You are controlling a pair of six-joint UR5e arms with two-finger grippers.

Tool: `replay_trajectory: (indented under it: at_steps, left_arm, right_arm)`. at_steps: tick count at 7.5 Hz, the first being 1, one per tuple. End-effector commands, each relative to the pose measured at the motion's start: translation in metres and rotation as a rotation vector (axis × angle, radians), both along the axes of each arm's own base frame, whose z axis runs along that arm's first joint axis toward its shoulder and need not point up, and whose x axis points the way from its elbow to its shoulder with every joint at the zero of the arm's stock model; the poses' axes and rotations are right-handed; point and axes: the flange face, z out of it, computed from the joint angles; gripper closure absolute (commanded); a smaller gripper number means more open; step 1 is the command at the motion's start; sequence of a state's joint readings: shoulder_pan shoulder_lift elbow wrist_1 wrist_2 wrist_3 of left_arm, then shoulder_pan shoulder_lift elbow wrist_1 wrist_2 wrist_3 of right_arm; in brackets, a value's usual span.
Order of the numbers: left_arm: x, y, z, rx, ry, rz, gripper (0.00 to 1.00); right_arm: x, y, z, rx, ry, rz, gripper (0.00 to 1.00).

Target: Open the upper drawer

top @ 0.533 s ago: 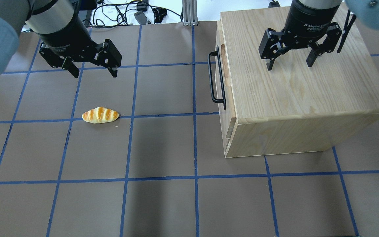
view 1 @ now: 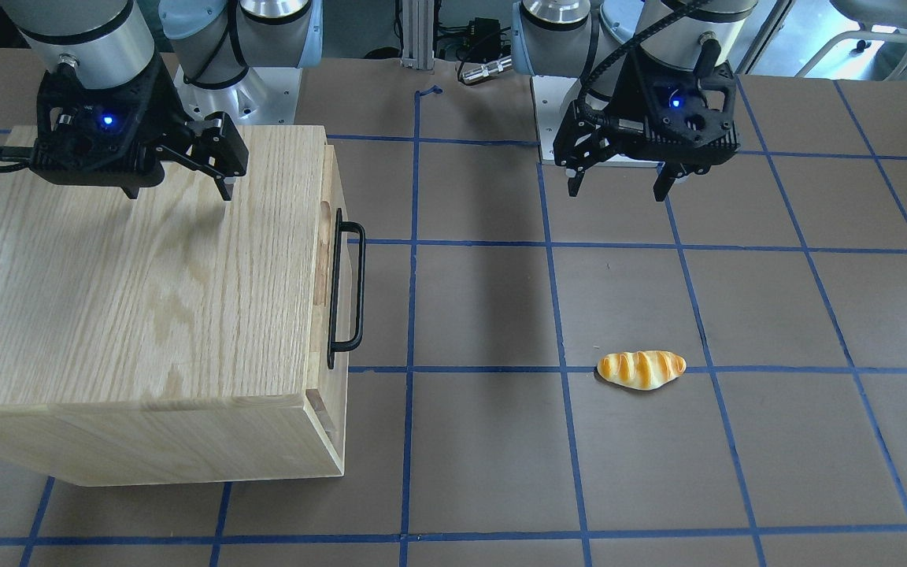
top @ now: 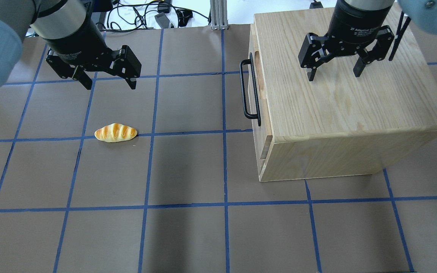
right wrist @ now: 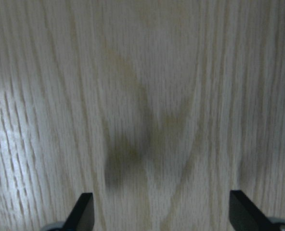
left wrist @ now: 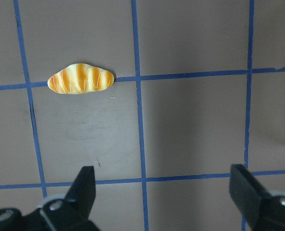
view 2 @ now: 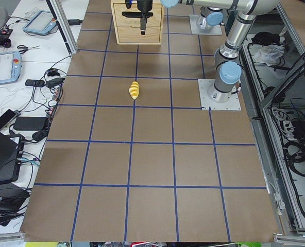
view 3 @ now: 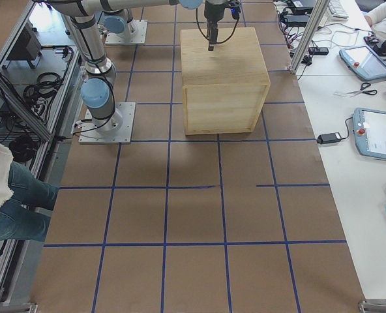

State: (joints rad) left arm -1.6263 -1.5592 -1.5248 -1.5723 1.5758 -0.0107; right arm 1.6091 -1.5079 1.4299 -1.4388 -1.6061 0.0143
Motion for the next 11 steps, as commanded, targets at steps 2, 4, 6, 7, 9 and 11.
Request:
replay_trajectory:
  at_steps: [2, 4, 6, 7, 9, 11]
  left_arm:
    - [0.000, 0.001, 0.001, -0.002, -0.001, -0.001, 0.00]
    - [-0.003, 0.001, 0.000, 0.001, -0.001, -0.001, 0.00]
    - [-0.003, 0.003, -0.007, 0.013, -0.002, 0.000, 0.00]
    - [-0.004, 0.003, -0.007, 0.015, -0.001, 0.005, 0.00]
    - [-0.007, -0.007, -0.006, 0.007, 0.021, 0.012, 0.00]
    - [-0.020, -0.025, -0.032, 0.024, 0.051, 0.007, 0.00]
  right_arm:
    - [0.000, 0.000, -0.001, 0.001, 0.000, -0.001, 0.00]
    - [0.000, 0.000, -0.001, 0.001, 0.000, 0.001, 0.00]
    - [0.000, 0.000, 0.000, 0.000, 0.000, -0.001, 0.00]
    - [0.000, 0.000, 0.000, 0.000, 0.000, -0.001, 0.00]
    - [0.000, 0.000, 0.000, 0.000, 0.000, 0.001, 0.00]
    - [0.000, 0.000, 0.000, 0.000, 0.000, -0.001, 0.00]
